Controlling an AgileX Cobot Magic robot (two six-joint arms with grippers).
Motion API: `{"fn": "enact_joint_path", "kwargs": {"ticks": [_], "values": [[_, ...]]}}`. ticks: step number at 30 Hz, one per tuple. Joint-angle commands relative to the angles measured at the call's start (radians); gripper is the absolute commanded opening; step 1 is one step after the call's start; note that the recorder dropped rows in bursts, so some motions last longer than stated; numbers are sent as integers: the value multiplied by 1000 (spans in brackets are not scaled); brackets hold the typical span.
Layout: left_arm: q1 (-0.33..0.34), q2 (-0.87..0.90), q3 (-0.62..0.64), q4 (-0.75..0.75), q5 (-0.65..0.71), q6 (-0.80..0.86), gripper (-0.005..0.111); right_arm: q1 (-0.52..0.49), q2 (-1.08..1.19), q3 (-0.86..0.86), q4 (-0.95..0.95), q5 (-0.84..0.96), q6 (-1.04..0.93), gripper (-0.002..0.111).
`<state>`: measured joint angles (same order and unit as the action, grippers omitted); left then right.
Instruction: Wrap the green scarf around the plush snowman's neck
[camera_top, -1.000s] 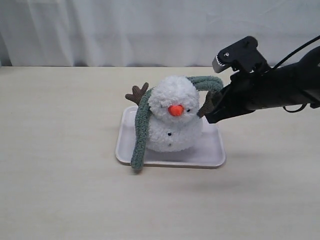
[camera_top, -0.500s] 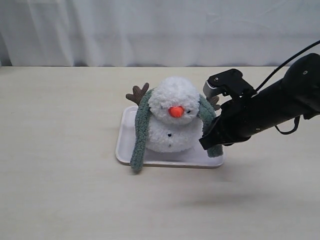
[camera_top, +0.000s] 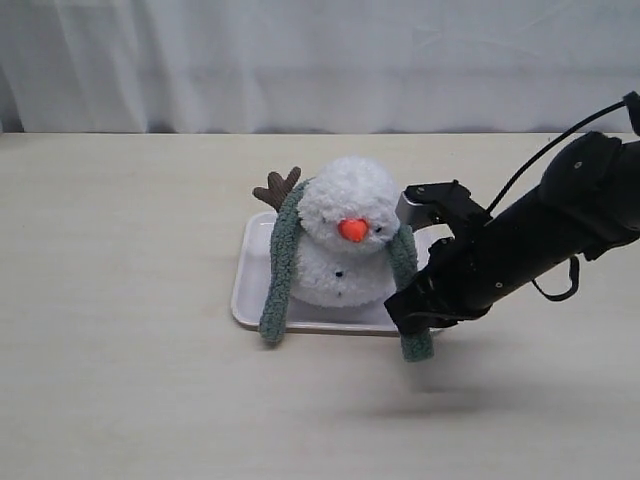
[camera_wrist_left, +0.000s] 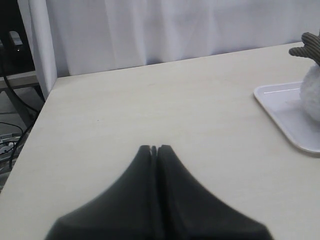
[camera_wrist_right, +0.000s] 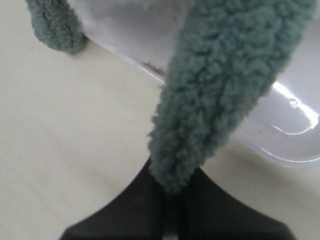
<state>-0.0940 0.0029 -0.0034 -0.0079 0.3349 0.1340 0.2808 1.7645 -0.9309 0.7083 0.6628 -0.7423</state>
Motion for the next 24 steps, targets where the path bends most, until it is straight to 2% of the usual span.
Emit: {"fn": "enact_joint_path", "kwargs": {"ticks": [1,9,24], "values": [[1,-3,3,-4,-12,-4,0,2,17,6,22,22,-6,4],[1,-3,3,-4,-12,-4,0,2,17,6,288,123,-271,4],[1,-3,3,-4,-12,-4,0,2,144,6,379,97,-361,4]]}}
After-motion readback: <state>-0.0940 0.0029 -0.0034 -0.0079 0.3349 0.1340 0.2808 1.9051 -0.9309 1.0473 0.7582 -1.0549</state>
